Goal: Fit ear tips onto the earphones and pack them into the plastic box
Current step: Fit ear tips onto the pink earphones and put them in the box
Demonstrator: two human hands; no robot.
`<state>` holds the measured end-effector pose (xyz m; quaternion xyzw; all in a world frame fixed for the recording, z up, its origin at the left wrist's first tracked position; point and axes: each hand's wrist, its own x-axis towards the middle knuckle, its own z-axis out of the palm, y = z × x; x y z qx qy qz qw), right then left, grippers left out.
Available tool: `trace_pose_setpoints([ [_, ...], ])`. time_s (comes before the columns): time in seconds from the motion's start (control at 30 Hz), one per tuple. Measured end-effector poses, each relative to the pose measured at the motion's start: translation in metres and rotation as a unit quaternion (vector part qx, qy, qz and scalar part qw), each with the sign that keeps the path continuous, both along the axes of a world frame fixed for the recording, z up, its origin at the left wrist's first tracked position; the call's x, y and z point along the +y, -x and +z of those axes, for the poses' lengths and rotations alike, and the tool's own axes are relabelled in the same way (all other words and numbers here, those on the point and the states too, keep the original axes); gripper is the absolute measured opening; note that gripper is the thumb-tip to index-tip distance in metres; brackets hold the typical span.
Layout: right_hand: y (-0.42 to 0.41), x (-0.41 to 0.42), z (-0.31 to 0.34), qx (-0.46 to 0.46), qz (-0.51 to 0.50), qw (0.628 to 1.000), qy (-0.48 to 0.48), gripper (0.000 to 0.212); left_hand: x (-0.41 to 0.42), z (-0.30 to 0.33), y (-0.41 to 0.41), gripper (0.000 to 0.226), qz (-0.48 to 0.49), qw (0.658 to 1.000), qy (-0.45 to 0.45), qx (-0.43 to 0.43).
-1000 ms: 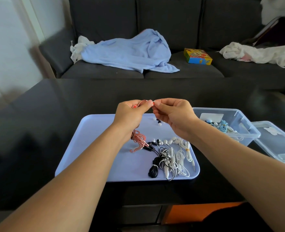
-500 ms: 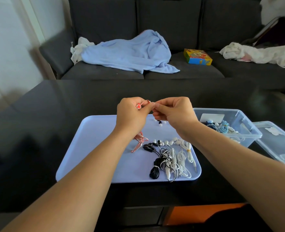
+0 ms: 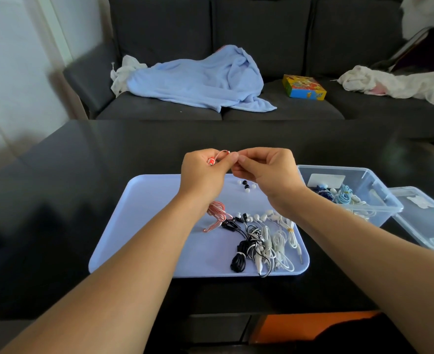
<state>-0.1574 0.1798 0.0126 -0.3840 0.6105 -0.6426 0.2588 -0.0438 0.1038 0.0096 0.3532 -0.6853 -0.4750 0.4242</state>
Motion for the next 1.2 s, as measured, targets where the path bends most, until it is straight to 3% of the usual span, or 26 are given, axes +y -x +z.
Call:
trace_pose_setpoints([
  [0.2,0.004,0.003,0.001,0.121,-0.008,0.993,0.006,0.009,0.002,0.002,0.001,0.022,-0.035,0.972,-0.230,0.043],
  [0.37,0.005,-0.001,-0.001,0.194,-0.035,0.980,0.022,0.009,0.003,0.004,0.005,0.016,-0.065,0.932,-0.344,0.097],
  [0.5,0.001,-0.005,-0.003,0.210,-0.058,0.975,0.037,0.007,0.003,0.006,0.005,0.016,-0.073,0.922,-0.359,0.123],
  [0.7,0.003,-0.006,-0.005,0.225,-0.035,0.973,0.021,0.007,0.001,0.004,0.002,0.016,-0.071,0.935,-0.337,0.085],
  [0.97,0.004,-0.006,-0.006,0.236,-0.055,0.970,0.032,0.009,-0.001,0.002,0.006,0.018,-0.099,0.906,-0.392,0.125],
  [1.2,0.002,-0.005,-0.006,0.141,-0.055,0.988,0.039,0.010,-0.002,0.002,0.011,0.022,-0.137,0.870,-0.441,0.174],
])
